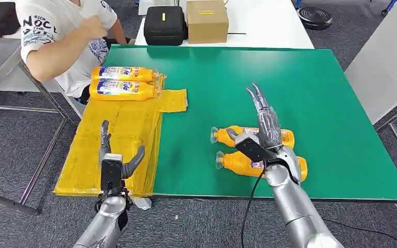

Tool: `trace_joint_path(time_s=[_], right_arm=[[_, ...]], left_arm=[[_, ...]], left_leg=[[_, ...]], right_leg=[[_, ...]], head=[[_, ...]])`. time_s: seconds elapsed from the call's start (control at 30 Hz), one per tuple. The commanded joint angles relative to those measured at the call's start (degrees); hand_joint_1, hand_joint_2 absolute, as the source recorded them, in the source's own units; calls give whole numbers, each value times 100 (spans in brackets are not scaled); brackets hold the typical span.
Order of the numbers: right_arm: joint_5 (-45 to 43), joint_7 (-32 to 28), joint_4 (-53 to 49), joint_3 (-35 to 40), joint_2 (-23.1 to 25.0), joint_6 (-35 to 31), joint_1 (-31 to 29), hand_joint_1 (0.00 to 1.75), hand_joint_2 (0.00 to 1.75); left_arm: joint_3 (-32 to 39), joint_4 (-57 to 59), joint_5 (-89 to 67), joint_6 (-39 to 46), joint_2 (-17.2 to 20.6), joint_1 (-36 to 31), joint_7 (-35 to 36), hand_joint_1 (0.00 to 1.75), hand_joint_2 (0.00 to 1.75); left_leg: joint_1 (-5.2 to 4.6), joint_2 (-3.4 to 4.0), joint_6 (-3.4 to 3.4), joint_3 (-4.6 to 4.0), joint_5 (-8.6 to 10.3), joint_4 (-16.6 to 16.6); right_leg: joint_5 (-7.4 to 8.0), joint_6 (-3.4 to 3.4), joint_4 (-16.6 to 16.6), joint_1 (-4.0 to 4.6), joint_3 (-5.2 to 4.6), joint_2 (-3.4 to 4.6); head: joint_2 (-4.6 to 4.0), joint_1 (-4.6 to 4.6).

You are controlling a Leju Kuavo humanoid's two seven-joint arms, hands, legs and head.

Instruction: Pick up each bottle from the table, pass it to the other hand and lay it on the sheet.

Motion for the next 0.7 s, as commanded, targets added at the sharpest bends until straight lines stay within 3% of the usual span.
trace_joint_path(time_s=[0.03,0.2,0.33,0.47,0.7], right_arm=[[245,602,-907,197,-363,509,298,0,175],[1069,1299,-2120,477,-598,491,1040,0,175],[1327,1729,-2092,692,-844,443,1230,0,175],[1610,1958,-2359,690,-960,103,1934,0,175],[1799,2371,-2464,803,-1081,310,2039,0,175]], left_arm=[[102,-119,-56,-59,74,110,156,0,175],[291,-464,-61,22,56,425,142,0,175],[464,-718,-182,39,11,538,285,0,175],[586,-1110,-339,-20,-28,828,305,0,175],[634,-1114,-407,-64,-82,823,353,0,175]], left_leg=[[6,4,-11,23,-15,3],[5,-4,-10,25,-15,-2],[7,6,-18,30,-28,3],[13,-13,-19,42,-31,-4],[8,12,-22,33,-40,4]], right_leg=[[-13,-9,1,6,24,-1],[-17,-8,-4,6,26,-7],[-26,-3,1,8,29,2],[-34,-7,-10,15,48,-18],[-32,-5,1,9,30,8]], head=[[0,-2],[0,0],[0,0],[0,0],[0,0]])
